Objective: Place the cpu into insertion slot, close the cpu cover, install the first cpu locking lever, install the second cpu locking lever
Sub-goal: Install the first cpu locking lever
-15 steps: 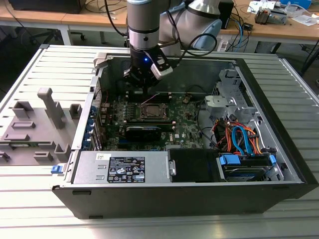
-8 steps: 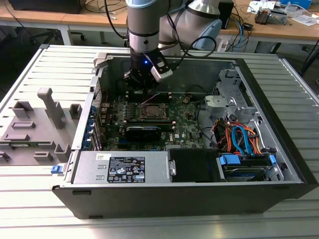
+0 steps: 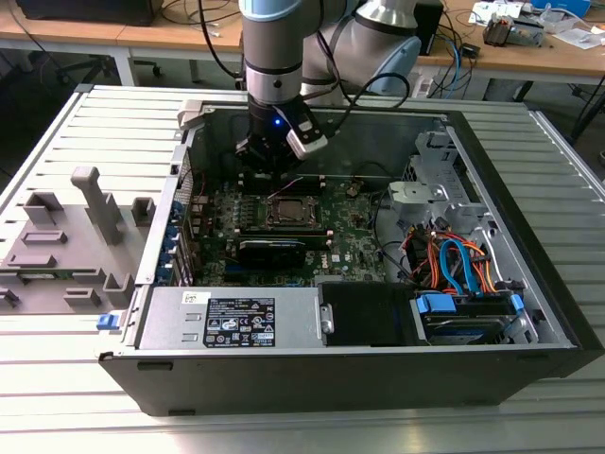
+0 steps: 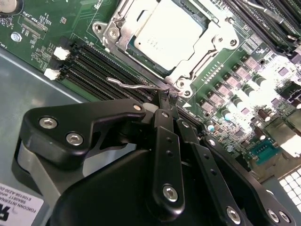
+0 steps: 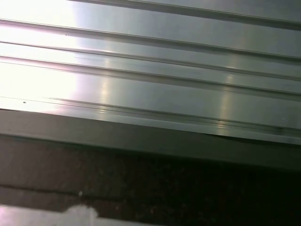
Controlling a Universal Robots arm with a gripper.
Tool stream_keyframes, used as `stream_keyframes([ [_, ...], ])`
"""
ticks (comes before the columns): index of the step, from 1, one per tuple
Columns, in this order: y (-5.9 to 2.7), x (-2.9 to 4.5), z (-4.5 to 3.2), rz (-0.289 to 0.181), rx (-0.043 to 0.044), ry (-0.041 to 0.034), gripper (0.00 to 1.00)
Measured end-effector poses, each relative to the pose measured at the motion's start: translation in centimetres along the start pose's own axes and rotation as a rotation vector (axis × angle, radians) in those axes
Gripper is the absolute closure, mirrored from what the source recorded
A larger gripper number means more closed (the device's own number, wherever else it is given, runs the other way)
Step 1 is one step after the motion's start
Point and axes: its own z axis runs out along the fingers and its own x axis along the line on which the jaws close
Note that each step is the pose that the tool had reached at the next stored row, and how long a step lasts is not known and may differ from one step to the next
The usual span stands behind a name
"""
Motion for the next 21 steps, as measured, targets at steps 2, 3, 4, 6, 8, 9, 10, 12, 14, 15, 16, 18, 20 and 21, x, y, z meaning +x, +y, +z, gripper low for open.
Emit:
stream_keyframes([
  [2,-0.02,-0.17,0.11,0.0,0.0001,0.0001,0.89],
  [3,-0.04,-0.3,0.16,0.0,0.0002,0.0002,0.89],
  [4,-0.06,-0.42,0.2,0.0,0.0003,0.0003,0.89],
  [6,-0.1,-0.81,0.3,0.0,0.0,0.0,0.89],
  [8,-0.16,-1.27,0.37,0.0,0.0001,0.0001,0.89],
  [9,-0.2,-1.55,0.42,0.0,0.0001,0.0001,0.89],
  [10,-0.22,-1.75,0.46,0.0,0.0,0.0,0.89],
  [12,-0.28,-2.18,0.54,0.0,0.0,0.0,0.89],
  [14,-0.32,-2.57,0.61,0.0,0.0,0.0,0.89],
  [15,-0.35,-2.79,0.64,0.0,0.0001,0.0001,0.89],
  [16,-0.38,-2.98,0.68,0.0,0.0,-0.0001,0.89],
  [18,-0.43,-3.39,0.81,0.0,0.0001,0.0001,0.89],
  [20,-0.45,-3.59,0.9,0.0,0.0001,0.0,0.89],
  [21,-0.46,-3.67,0.94,0.0,0.0,0.0,0.89],
])
